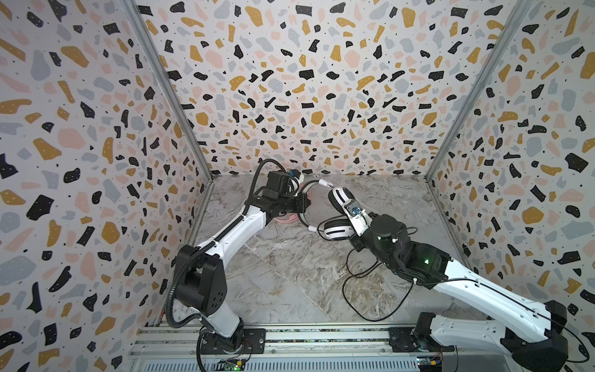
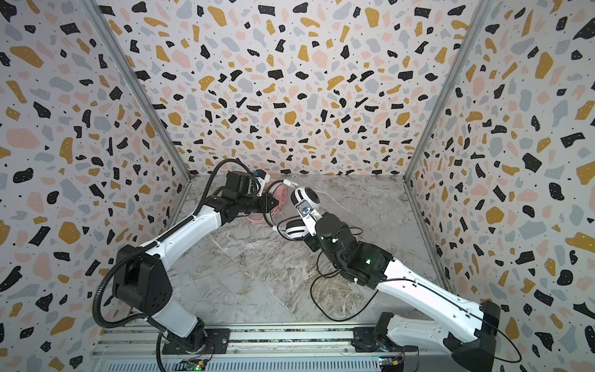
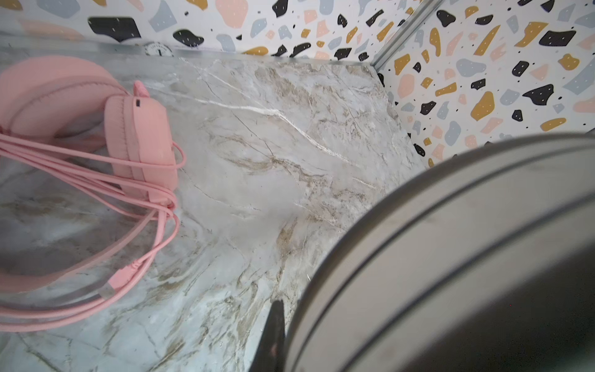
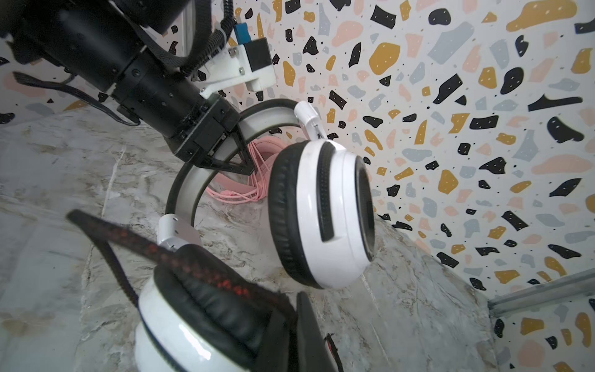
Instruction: Wrap the headphones
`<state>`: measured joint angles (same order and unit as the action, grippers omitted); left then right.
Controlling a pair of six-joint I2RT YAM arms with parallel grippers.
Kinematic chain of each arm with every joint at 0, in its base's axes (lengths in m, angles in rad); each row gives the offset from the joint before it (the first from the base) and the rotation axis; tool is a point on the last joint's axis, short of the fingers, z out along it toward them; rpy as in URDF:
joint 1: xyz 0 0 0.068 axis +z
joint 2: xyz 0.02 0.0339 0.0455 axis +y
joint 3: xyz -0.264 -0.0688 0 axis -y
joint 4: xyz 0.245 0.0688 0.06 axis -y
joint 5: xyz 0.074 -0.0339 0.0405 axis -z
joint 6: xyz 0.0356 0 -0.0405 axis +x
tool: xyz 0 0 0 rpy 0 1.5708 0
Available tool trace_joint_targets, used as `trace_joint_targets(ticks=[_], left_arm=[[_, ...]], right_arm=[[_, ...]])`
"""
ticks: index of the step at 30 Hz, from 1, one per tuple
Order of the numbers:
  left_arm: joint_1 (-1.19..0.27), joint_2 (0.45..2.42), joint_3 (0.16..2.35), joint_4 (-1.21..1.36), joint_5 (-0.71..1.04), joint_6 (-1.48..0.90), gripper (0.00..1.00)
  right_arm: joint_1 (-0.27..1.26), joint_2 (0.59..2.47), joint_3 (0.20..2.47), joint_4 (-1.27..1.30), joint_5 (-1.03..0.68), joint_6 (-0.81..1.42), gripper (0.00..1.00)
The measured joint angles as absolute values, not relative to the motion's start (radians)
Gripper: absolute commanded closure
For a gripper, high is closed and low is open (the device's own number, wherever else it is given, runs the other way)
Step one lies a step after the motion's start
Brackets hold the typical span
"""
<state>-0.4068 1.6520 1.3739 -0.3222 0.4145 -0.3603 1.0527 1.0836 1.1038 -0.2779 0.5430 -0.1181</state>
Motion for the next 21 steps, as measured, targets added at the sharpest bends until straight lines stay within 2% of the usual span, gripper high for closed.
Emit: trace_joint_targets(ticks=[10,21], left_arm=[[-0.398,1.686,1.377,-0.339,0.451,-0.389,1.0],[-0.393,1.686,1.377,-0.339,0.467,-0.405,1.0]], right_arm=[[1.196,1.127,1.037,-0.183,0.781,-0.249,0.94],[1.148,1.178,1.037,-0.049,0.936,-0.356,0.97]])
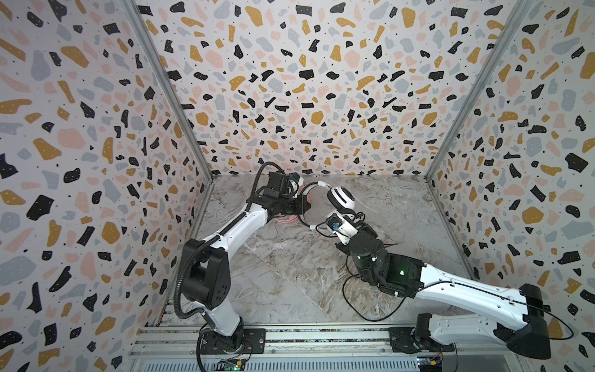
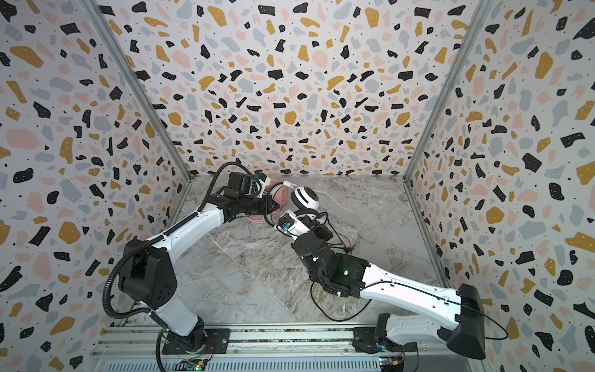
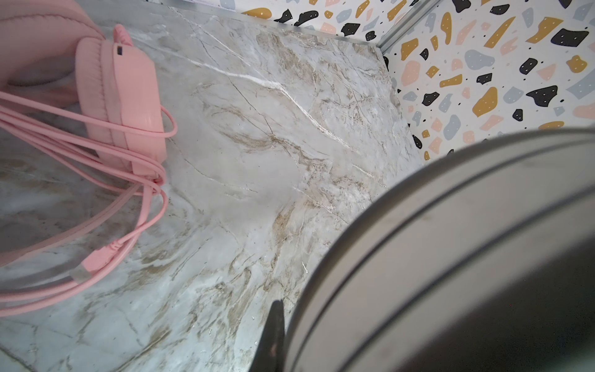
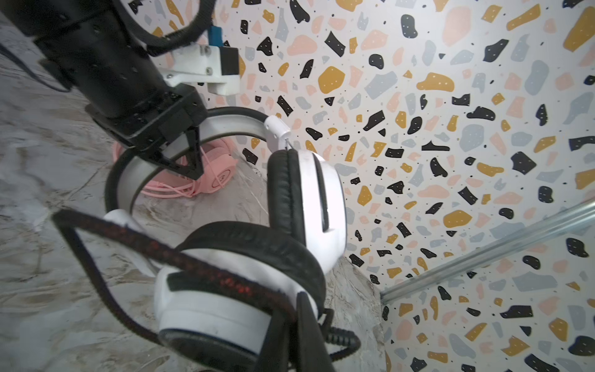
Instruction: Wrap the headphones
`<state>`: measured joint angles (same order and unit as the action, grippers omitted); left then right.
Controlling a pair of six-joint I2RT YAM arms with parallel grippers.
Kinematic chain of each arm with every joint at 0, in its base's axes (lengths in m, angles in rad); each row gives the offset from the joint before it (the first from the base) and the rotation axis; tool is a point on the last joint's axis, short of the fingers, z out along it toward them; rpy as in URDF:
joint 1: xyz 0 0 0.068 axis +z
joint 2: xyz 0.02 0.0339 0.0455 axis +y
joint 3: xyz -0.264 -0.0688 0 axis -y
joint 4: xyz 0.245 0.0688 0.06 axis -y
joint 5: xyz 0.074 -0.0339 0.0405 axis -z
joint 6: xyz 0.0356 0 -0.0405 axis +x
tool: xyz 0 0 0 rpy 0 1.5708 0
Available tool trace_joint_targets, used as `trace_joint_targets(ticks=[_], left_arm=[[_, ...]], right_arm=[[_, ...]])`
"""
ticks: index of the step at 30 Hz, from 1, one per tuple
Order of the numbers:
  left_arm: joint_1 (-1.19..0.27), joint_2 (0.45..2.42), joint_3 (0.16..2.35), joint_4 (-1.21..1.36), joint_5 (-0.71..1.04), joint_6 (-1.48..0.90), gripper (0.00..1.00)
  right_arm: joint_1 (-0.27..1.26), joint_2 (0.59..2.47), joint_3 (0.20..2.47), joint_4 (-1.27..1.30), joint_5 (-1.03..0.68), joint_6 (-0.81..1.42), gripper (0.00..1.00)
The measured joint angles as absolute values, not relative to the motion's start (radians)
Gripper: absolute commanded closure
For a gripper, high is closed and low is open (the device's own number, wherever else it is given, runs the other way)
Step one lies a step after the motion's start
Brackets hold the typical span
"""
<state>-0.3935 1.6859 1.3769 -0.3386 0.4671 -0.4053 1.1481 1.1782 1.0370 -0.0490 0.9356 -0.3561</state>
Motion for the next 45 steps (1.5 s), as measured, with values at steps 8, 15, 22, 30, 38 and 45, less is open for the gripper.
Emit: trace_joint_targets(ticks=[8,15,22,30,38,45], left_arm=[[-0.402,1.686,1.377,-0.339,0.48,-0.403,1.0],[-0.41,1.681,1.377,-0.342,0.467,-0.376,1.0],[-0.44,1.678,1.388,-0.377,0.435,-0.324,1.0],[-0.45,1.677,1.388,-0.384,0.433,-0.319,1.0],[-0.446,1.678,1.388,-0.397,0.437,-0.337,1.0],[-0.444,1.678,1.388,-0.42,0.42,-0.338,1.0]], right_arm=[[1.046,1.206,1.111,-0.013,0.949,-0.418,0.97],[0.939,1.214,1.22,-0.103,0.827,-0.379,0.96],[0.852,1.234,1.303,-0.215,0.635,-0.335,0.96],[0.95,1.252,1.282,-0.281,0.55,-0.319,0.95],[1.095,1.312,1.262,-0.253,0.766,-0.382,0.96],[1.069,1.396,1.271,-0.225,0.906,-0.434,0.97]])
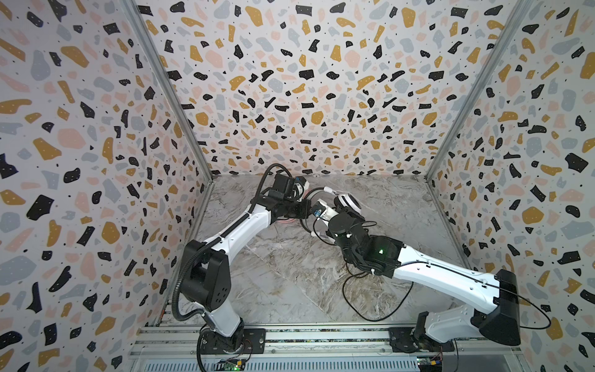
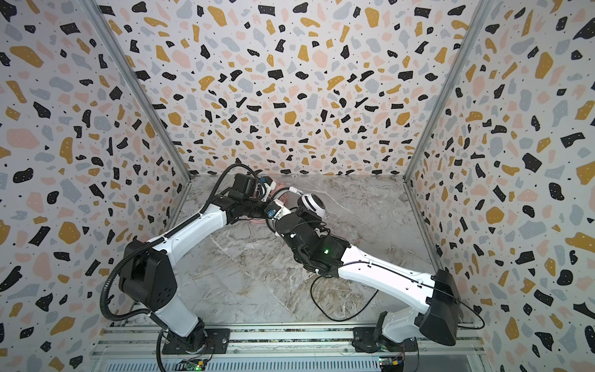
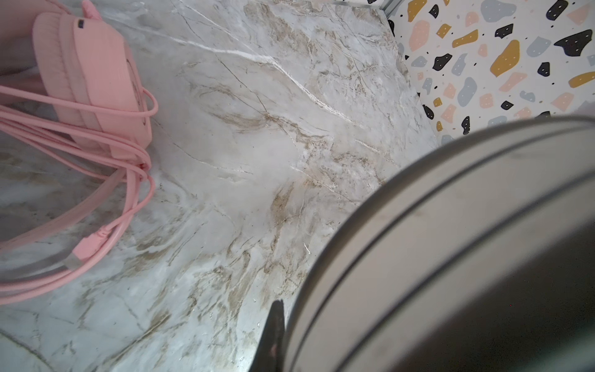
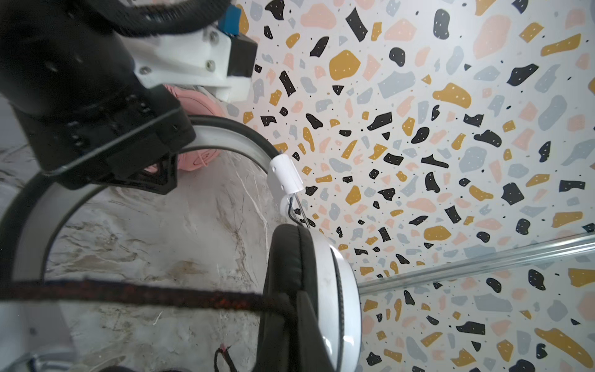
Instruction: Wrap the headphones
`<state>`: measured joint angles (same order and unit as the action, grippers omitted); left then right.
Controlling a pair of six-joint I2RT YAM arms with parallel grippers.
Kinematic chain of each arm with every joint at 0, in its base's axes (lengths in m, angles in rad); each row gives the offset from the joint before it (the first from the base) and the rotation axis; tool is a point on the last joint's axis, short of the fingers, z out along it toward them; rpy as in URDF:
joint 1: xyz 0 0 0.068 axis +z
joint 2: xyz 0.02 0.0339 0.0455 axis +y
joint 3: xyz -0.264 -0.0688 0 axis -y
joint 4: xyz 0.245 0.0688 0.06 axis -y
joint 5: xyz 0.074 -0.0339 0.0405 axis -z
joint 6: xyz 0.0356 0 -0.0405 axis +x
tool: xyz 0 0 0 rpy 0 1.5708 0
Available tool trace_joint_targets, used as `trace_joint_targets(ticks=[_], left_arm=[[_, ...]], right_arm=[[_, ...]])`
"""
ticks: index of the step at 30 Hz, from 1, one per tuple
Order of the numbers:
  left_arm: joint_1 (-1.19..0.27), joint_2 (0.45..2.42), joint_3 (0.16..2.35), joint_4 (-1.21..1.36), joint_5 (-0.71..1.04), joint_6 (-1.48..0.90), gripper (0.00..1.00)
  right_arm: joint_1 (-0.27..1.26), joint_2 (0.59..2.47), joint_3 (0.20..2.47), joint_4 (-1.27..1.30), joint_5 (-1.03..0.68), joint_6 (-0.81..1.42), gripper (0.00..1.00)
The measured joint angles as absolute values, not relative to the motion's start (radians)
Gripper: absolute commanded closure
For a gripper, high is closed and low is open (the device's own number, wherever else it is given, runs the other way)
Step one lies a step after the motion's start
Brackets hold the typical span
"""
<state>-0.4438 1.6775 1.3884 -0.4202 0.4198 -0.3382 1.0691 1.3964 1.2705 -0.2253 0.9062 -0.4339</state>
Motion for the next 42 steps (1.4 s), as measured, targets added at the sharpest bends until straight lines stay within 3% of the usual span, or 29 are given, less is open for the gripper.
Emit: trace_joint_targets(ticks=[6,19,42], left_arm=[[-0.443,1.678,1.39,-0.428,0.41,-0.344,1.0],[-0.442,1.659,1.392,-0.435,0.407,-0.343,1.0],[-0.439,1.659,1.392,-0.45,0.397,-0.325,1.0]], right_arm=[[0.97,1.448,1.412,-0.318,0.883,-0.395,0.97],[0.905,1.47,1.502,-0.447,0.764,-0.361,0.95],[0.99,1.381,1.51,-0.559,0.792,-0.289,0.95]])
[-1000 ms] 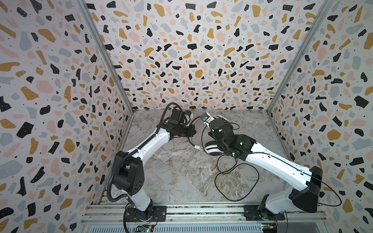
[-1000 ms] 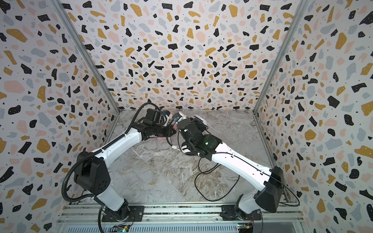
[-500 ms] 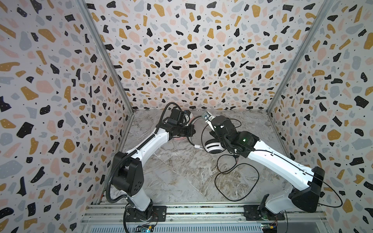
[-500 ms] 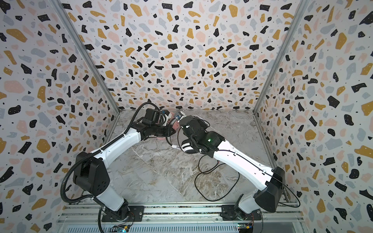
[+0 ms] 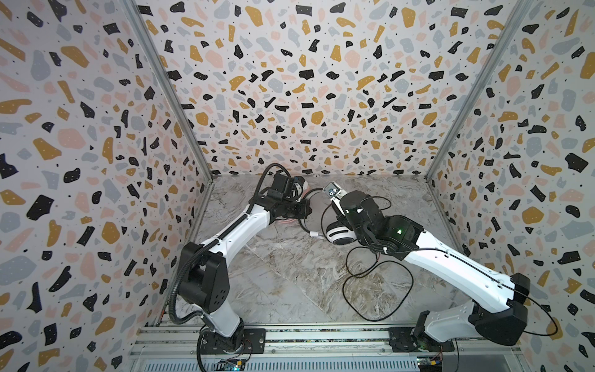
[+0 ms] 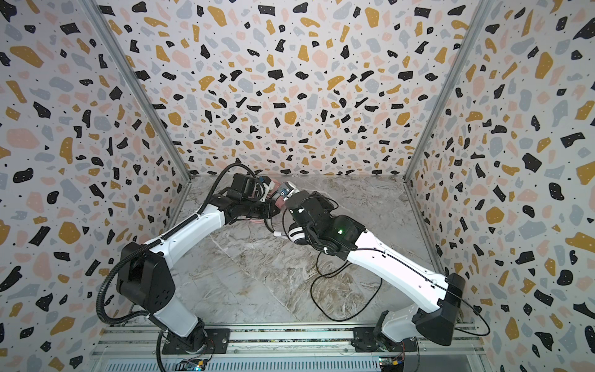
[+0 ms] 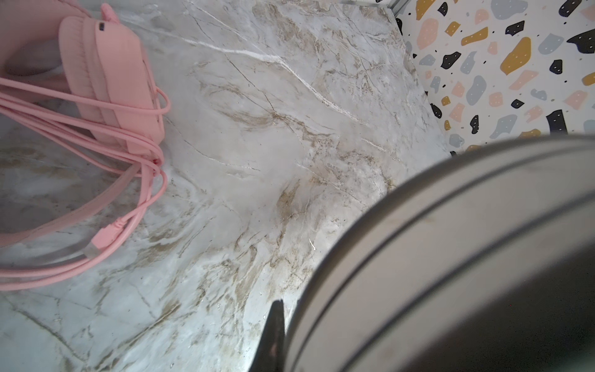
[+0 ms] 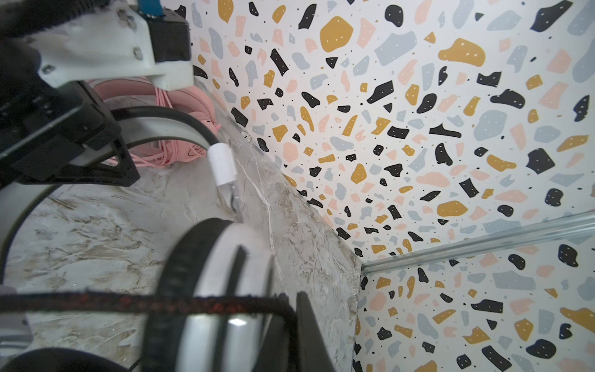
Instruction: Wrap the headphones
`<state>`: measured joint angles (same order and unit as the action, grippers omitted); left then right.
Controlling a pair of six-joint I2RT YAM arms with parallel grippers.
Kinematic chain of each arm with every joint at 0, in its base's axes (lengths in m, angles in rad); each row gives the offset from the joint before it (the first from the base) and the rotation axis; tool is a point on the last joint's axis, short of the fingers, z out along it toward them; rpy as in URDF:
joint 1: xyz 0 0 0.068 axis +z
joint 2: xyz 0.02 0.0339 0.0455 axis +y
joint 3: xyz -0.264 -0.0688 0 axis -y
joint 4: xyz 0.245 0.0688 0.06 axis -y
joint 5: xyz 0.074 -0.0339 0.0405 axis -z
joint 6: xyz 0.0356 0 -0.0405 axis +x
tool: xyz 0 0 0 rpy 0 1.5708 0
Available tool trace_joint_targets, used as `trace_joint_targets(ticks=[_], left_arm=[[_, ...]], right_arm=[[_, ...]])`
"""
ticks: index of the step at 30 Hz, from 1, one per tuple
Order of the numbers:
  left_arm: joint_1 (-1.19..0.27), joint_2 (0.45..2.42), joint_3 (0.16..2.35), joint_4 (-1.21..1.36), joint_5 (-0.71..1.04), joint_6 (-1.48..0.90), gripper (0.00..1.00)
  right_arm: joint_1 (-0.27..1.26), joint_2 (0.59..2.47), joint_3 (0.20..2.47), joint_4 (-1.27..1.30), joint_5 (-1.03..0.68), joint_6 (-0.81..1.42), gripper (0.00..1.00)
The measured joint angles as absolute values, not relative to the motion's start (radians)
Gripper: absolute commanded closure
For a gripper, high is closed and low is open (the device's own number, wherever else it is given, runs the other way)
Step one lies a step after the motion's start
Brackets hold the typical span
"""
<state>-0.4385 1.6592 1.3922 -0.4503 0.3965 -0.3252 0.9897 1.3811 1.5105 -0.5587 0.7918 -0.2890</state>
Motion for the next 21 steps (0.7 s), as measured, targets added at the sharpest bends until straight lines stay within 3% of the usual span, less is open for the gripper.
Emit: trace_joint_targets(ticks=[8,21], left_arm=[[-0.434,1.659,1.392,-0.45,0.384,-0.317,1.0],[-0.447,1.635,1.392,-0.446,0.441,-0.258,1.0]], right_arm=[[0.986,1.349,1.496,-0.564,0.807,-0.273,0.95],[0.776,1.365,1.48,-0.495,0.548,-0.302,0.94]])
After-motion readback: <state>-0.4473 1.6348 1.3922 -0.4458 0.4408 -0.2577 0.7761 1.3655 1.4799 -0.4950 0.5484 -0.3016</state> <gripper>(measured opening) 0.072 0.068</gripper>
